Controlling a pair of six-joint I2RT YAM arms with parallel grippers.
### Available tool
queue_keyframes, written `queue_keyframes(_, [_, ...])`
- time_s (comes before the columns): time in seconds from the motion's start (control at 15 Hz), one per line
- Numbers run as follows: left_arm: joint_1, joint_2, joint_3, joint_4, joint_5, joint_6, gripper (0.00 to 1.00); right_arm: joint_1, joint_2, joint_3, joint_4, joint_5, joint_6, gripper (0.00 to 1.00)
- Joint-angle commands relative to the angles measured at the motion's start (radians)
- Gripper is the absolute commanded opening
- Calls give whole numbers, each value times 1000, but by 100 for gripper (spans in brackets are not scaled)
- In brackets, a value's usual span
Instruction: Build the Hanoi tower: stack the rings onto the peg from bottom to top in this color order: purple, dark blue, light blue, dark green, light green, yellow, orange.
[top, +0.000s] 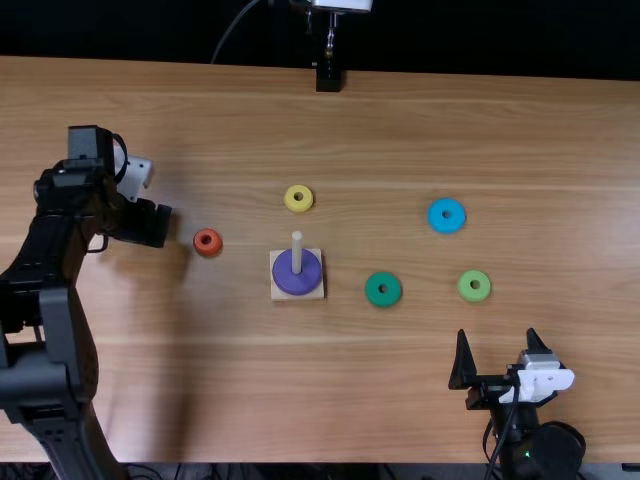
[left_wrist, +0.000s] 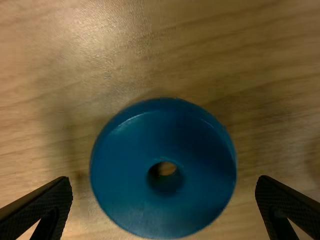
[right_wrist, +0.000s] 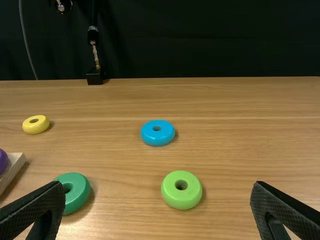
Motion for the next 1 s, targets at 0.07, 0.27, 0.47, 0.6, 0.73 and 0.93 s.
queue_keyframes(0.07, [-10, 31, 46, 0, 18, 16, 100, -6, -13, -42, -83, -14, 8, 100])
queue_keyframes(0.27, [-10, 62, 72, 0, 18, 18, 100, -6, -13, -42, -83, -14, 8, 100])
queue_keyframes(0.47, [-10, 70, 96, 0, 18, 16, 100, -6, -13, -42, -83, -14, 8, 100])
queue_keyframes(0.6, [-10, 70, 107, -9, 18, 16, 100, -6, -13, -42, -83, -14, 8, 100])
queue_keyframes(0.73, [-10, 71, 107, -9, 28, 20, 100, -6, -13, -42, -83, -14, 8, 100])
queue_keyframes(0.93, [-10, 70, 101, -9, 29, 18, 0, -6, -13, -42, -83, -14, 8, 100])
